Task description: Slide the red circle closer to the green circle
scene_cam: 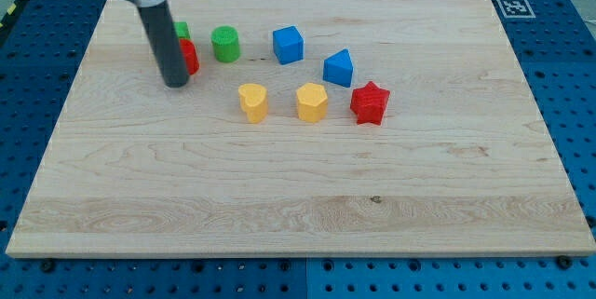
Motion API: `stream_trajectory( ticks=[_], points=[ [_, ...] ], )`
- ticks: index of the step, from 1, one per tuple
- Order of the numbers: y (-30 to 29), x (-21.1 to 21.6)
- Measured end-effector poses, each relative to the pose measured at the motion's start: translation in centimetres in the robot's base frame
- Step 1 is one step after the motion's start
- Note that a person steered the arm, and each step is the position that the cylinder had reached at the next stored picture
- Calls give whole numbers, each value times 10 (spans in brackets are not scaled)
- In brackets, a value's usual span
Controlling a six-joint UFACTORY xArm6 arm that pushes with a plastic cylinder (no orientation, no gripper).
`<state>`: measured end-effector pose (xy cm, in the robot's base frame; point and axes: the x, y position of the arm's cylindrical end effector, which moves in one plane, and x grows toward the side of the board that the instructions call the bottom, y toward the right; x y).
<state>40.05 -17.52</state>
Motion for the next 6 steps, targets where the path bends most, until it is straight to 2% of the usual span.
stream_trajectory(
  ticks=[1, 3, 6],
  points=[
    [-33, -4],
    [-36, -33],
    [17, -33]
  ],
)
